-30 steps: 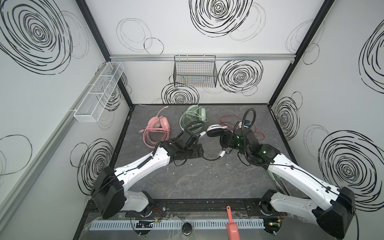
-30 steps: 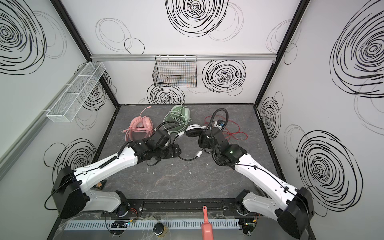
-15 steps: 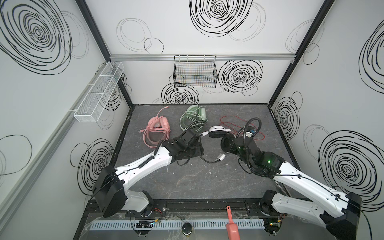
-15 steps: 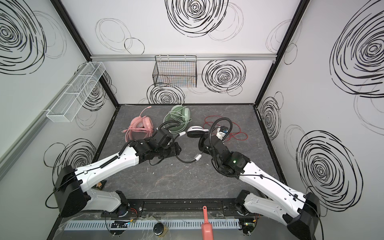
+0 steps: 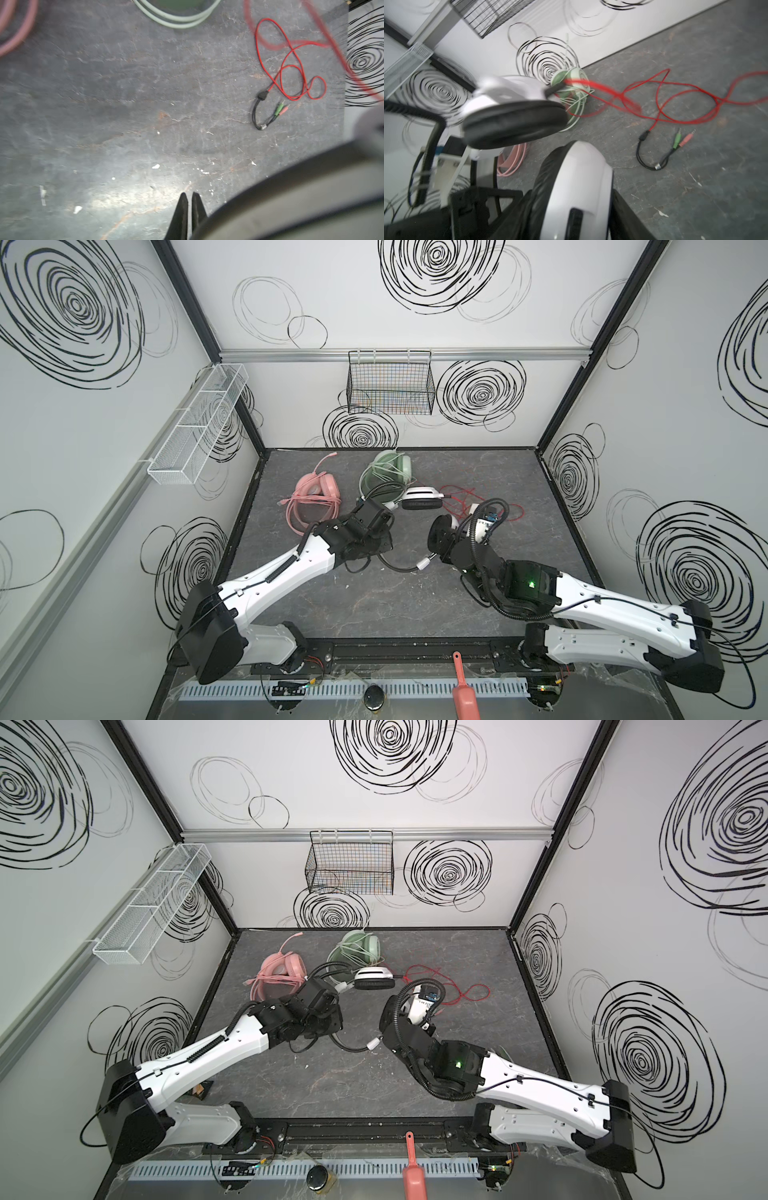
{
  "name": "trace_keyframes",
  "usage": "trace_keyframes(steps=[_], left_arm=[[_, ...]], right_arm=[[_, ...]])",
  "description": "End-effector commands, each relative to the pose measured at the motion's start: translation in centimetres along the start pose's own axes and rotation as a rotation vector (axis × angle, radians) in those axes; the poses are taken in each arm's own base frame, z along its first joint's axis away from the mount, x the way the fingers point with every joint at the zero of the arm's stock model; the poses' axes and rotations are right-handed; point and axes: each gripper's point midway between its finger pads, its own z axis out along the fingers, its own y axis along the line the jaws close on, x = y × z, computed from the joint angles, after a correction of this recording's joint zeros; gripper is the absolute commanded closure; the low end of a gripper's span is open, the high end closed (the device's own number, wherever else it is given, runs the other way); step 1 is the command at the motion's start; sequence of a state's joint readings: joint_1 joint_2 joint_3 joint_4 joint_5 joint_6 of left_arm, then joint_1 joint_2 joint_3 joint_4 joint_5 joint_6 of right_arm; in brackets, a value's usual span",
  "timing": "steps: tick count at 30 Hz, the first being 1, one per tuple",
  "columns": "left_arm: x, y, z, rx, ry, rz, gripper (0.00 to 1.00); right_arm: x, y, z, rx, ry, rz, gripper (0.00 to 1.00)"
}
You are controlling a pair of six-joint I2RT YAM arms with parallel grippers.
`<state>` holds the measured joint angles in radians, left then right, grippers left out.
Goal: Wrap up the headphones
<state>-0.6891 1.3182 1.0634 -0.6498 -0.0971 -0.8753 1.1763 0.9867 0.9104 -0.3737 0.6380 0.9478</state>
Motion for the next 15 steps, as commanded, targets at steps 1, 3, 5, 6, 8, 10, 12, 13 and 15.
trace_keyframes(steps=[1,3,5,6,8,10,12,13,15], left_arm=[[-3.2,3.6,-2.1,-0.09,-0.053,0.073,1.0],[-4.2,5.4,-2.8,-0.117,-0.069,0.095,1.0],[-4.9,6.9,-3.9,-0.14,-0.091,0.123,1.0],[-5.1,7.3,-4.4,-0.141,-0.103,0.149,1.0],[-5.0,7.7,-5.1,-0.122,-0.116,0.181,1.0],[-4.4,7.8,-5.4,-0.106,-0.094,0.21,1.0],[-3.4,7.7,-5.5,-0.086,-0.058,0.238,1.0],[-2.9,7.4,-5.6,-0.062,-0.04,0.246,1.0],[-2.1,7.0,-6.0,-0.02,-0.011,0.252,1.0]], right_arm=[[-3.6,3.6,-3.6,-0.25,-0.076,-0.165,0.32],[-5.5,2.6,-5.9,-0.3,-0.135,-0.195,0.26],[-8.0,0.9,-8.2,-0.297,-0.202,-0.197,0.23],[-9.1,-0.2,-8.9,-0.269,-0.225,-0.206,0.22],[-10.2,-1.4,-9.7,-0.228,-0.235,-0.245,0.21],[-10.0,-1.6,-9.4,-0.204,-0.198,-0.315,0.17],[-9.2,-1.5,-8.1,-0.171,-0.145,-0.381,0.14],[-8.6,-1.5,-7.1,-0.158,-0.11,-0.412,0.13],[-7.4,-1.2,-4.9,-0.187,-0.03,-0.439,0.12]])
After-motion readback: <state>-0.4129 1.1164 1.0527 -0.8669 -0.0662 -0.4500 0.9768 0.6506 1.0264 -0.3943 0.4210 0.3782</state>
